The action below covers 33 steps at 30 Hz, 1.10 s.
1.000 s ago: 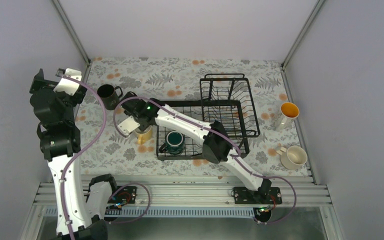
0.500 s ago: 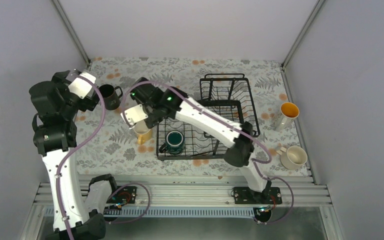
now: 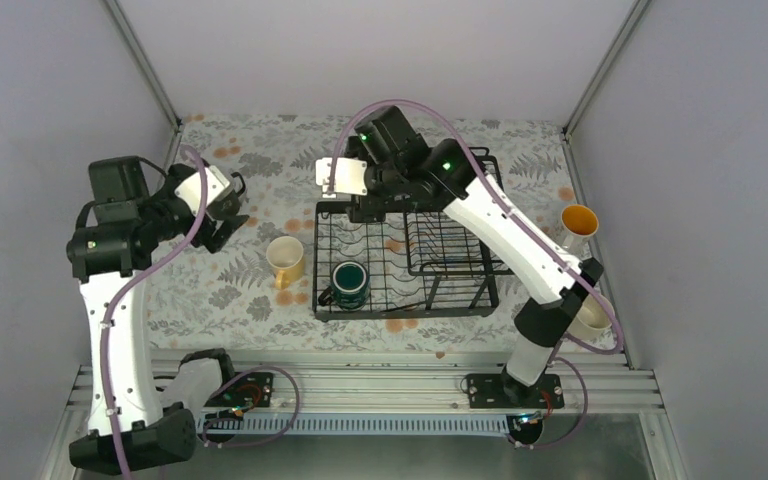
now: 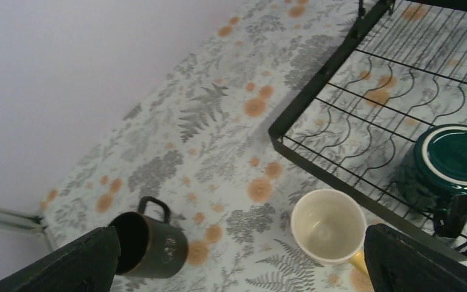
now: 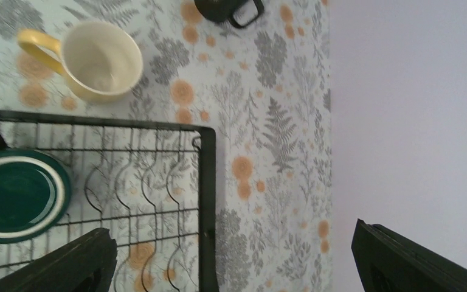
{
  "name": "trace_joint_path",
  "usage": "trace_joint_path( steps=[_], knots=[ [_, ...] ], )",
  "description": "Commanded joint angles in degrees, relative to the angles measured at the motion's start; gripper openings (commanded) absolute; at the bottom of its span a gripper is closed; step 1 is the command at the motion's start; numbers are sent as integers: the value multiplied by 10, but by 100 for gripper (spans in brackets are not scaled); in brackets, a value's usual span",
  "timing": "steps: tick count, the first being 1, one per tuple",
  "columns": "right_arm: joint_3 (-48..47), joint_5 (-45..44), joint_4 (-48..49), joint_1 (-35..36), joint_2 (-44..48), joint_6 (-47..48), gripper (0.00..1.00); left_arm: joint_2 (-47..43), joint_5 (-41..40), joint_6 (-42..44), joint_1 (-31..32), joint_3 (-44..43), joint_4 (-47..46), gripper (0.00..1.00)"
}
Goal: Unload the cups from the dish rack
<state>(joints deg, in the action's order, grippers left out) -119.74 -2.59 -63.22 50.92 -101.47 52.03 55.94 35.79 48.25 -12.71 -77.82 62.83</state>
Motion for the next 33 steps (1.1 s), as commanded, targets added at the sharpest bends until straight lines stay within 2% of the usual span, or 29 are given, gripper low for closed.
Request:
trace_joint_path(
  steps=[1, 3, 8, 13, 19, 33],
  knots=[
    [-7, 86, -28, 18, 4, -22, 100, 4, -39, -51, 35, 30, -48, 100],
    [-1, 92, -41, 26, -10, -3, 98, 7, -67, -75, 38, 40, -85, 100],
    [8, 97, -78, 54, -62, 41, 87, 21, -162, -152, 41, 50, -182, 100],
    [26, 98, -103, 75, -100, 62, 82, 37, -226, -183, 42, 53, -243, 100],
    [70, 77, -103, 108, -124, 62, 78, 47, -229, -201, 42, 59, -265, 100],
    [101, 31, -87, 133, -185, 33, 66, 45, -237, -206, 42, 72, -271, 100]
  ],
)
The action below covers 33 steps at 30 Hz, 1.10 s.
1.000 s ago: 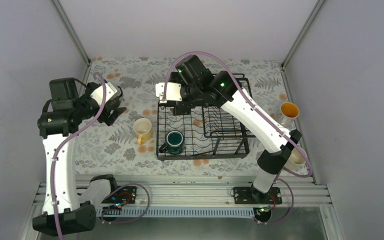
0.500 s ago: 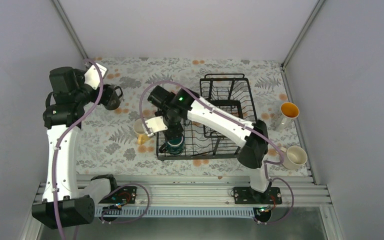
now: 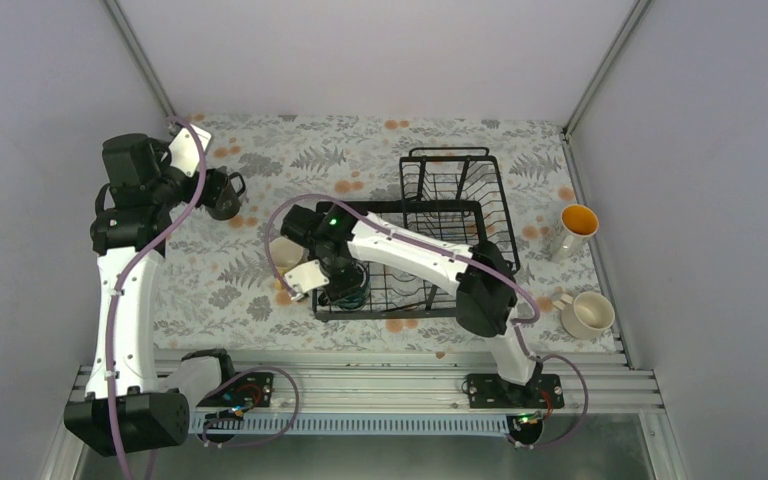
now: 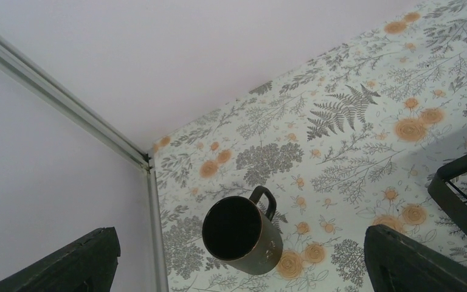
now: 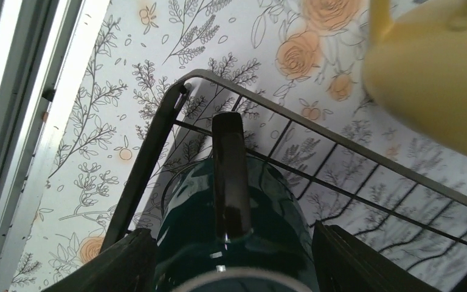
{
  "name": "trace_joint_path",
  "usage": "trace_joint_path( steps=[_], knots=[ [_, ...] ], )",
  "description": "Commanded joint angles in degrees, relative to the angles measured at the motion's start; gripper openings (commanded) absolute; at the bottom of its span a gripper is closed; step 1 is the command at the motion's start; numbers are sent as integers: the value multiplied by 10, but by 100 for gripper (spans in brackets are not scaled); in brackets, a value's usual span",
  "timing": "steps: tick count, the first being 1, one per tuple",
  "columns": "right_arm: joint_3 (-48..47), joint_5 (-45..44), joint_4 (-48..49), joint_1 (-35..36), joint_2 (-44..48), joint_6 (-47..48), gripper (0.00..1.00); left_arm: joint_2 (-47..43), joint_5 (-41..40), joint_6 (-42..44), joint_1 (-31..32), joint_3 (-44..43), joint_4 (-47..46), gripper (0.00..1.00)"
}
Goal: Unload the cups from the dish rack
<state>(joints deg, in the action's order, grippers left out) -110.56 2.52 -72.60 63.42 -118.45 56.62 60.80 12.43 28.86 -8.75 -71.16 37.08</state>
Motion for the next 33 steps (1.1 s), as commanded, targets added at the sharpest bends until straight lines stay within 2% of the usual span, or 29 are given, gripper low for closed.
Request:
trace_joint_path(
  steps=[1, 4, 6, 10, 12, 16, 19, 24, 29, 33],
  knots=[
    [13, -23, 11, 8, -16, -13, 65, -5, -4, -11, 2, 6, -14, 100],
    [15, -25, 20, 9, -21, -8, 64, -6, -6, -8, 2, 4, -13, 100],
    [5, -25, 15, 10, -32, -10, 60, -6, -7, -7, 2, 3, -12, 100],
    [-6, -36, 14, 12, -53, -15, 41, -7, -4, -9, 2, 6, -10, 100],
    [-6, -41, 12, 13, -60, -17, 35, -10, -4, -8, 2, 8, -11, 100],
    [-14, -51, 2, 15, -76, -23, 35, -12, -2, -3, 2, 5, -8, 100],
    [-24, -63, -4, 15, -88, -29, 30, -11, -2, -3, 2, -1, -3, 100],
    [-41, -73, -10, 16, -94, -37, 4, -14, 1, -4, 2, -5, -1, 100],
    [-80, -77, -10, 15, -65, -36, 4, -16, 13, -11, 2, -13, -1, 100],
    [-130, -60, -10, 1, -29, -31, 4, -4, 62, -33, 2, -25, -2, 100]
  ],
)
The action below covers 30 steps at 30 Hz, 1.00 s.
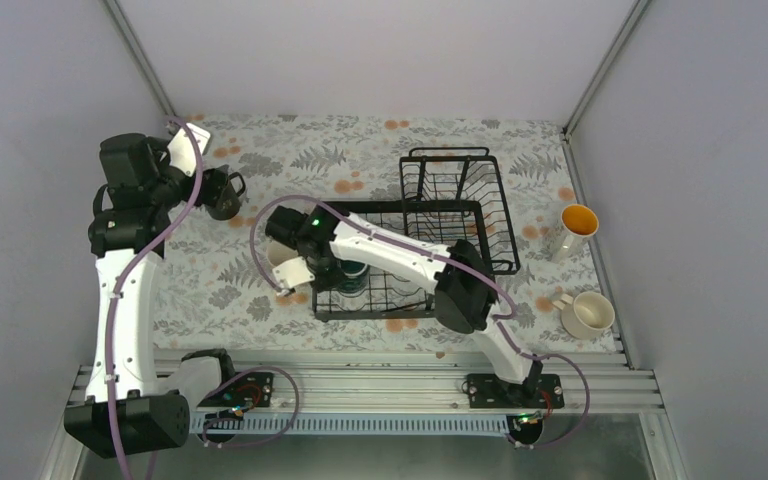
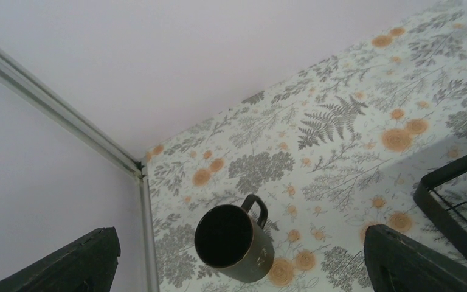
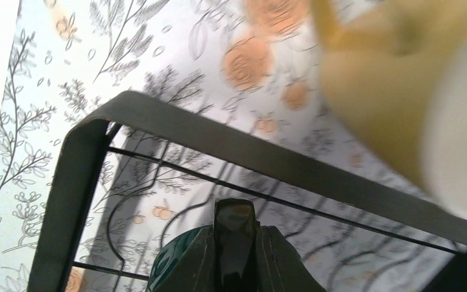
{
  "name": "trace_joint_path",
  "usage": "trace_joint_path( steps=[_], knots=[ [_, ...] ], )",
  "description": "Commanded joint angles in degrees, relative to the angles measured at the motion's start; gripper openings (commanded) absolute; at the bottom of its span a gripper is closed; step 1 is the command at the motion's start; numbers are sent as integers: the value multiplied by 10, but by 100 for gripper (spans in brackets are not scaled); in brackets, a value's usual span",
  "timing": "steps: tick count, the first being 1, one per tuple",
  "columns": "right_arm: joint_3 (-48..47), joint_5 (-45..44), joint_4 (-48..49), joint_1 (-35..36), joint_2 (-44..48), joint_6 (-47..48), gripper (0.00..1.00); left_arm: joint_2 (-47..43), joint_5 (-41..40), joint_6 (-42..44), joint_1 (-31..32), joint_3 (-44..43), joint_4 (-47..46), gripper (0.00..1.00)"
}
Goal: Unload the cups from the dish rack
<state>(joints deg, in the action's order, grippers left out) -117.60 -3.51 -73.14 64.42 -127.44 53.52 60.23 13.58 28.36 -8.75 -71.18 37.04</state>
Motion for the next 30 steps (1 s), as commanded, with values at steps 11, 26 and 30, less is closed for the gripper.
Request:
trace_joint_path(
  steps=[11, 26, 30],
  knots=[
    [-107, 200, 99, -152, 189, -65, 4, 50, 282, -41, 35, -19, -57, 100],
    [-157, 481, 171, -252, 248, -146, 3, 154, 544, 32, 148, 4, -108, 100],
    [-156, 498, 176, -254, 251, -154, 3, 180, 565, 26, 156, -13, -121, 100]
  ],
)
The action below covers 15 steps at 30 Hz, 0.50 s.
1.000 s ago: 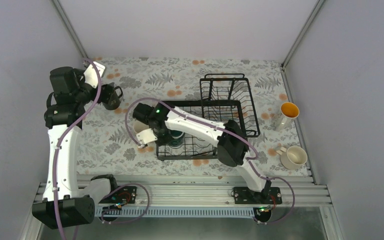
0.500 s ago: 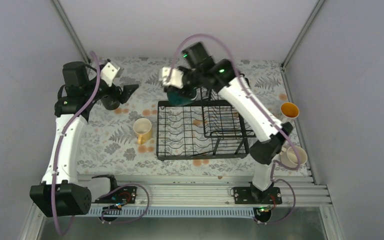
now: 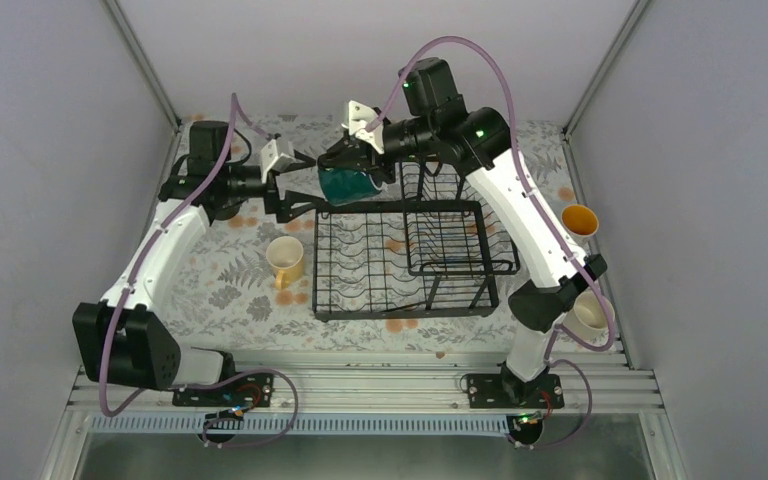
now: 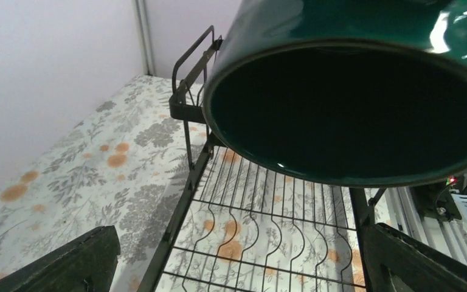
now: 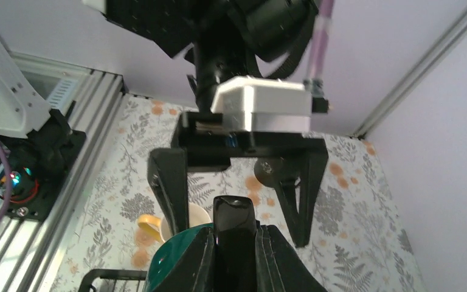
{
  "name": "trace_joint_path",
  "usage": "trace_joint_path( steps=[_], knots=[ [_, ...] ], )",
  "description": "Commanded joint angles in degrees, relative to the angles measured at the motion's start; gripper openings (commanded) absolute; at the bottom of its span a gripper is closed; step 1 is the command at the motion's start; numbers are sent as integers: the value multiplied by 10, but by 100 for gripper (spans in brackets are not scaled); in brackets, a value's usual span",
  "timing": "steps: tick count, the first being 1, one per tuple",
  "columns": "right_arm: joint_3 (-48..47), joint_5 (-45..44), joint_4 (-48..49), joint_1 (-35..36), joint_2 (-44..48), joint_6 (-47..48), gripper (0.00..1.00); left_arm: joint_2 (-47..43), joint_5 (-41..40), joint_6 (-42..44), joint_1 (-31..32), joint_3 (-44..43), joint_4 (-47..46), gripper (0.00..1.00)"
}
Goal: Unload the cups from the dish rack
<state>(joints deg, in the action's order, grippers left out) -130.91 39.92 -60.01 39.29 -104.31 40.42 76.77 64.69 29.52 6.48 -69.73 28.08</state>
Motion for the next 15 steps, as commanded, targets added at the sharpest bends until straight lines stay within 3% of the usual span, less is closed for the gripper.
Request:
trace_joint_path(
  steps=[1, 7, 12, 15],
  knots=[
    [-22, 69, 44, -3, 19, -24, 3, 19, 64, 19, 5, -38, -23, 100],
    [-24, 105, 37, -4, 5, -27, 3, 36, 108, -9, 6, -76, -33, 100],
    [-35, 132, 42, -5, -14, -37, 3, 56, 191, -59, 10, -84, -50, 100],
    [-51, 152, 42, -5, -31, -45, 3, 74, 220, -44, 21, -96, -21, 98]
  ],
)
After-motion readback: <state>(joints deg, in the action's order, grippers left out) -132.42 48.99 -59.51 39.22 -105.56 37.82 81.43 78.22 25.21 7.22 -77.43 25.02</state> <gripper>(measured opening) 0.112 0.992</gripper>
